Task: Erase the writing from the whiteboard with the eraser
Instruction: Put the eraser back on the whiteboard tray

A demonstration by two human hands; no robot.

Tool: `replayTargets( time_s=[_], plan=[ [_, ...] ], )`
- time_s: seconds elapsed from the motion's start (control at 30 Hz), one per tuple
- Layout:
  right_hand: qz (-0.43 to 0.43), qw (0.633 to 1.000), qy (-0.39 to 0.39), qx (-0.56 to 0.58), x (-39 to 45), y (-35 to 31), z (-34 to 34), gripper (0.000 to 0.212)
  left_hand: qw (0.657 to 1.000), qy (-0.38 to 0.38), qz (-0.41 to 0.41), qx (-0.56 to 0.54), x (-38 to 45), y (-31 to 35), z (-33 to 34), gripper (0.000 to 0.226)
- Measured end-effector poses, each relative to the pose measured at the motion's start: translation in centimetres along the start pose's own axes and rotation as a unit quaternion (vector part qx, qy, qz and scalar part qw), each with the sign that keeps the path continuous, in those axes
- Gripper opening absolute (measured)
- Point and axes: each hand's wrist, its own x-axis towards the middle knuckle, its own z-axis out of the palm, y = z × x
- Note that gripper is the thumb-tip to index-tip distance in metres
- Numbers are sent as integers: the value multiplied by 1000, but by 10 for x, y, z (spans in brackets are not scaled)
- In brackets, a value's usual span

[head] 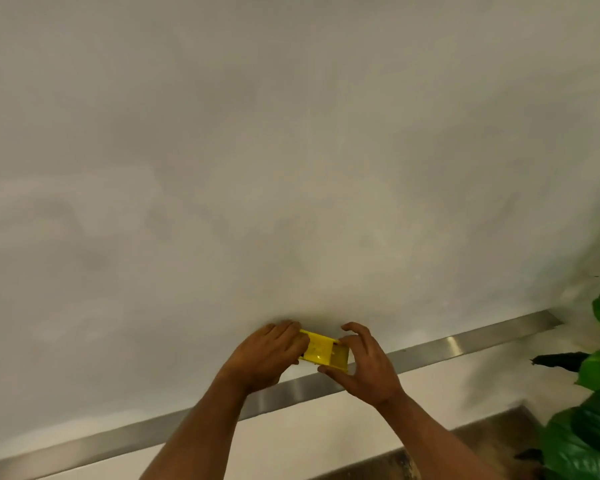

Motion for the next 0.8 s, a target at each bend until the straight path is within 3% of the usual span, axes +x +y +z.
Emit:
replayTargets(
  time_s=[0.2, 0.37, 0.5, 0.6, 0.73, 0.8],
  plan=[
    [-75, 988, -132, -3, 2, -9, 20, 62, 992, -47, -104, -51, -52, 11, 39, 38],
    [-124, 980, -146, -49, 0, -19, 52, 24, 979, -65, -169, -91, -79, 23, 60, 45],
    [-175, 971, -129, -99, -2, -25, 71, 18, 979, -81, -165, -88, -91, 30, 72, 43],
    [-201, 965, -128, -114, -5, -26, 85, 29, 981, -101, -153, -67, -95, 34, 81, 41],
    [-197, 962, -159, -102, -12, -27, 97, 14, 978, -129, -156, -43, -95, 36, 87, 43],
    [-187, 958, -188, -106, -15, -24, 102, 24, 975, -156, -158, -34, -93, 35, 91, 42]
  ],
)
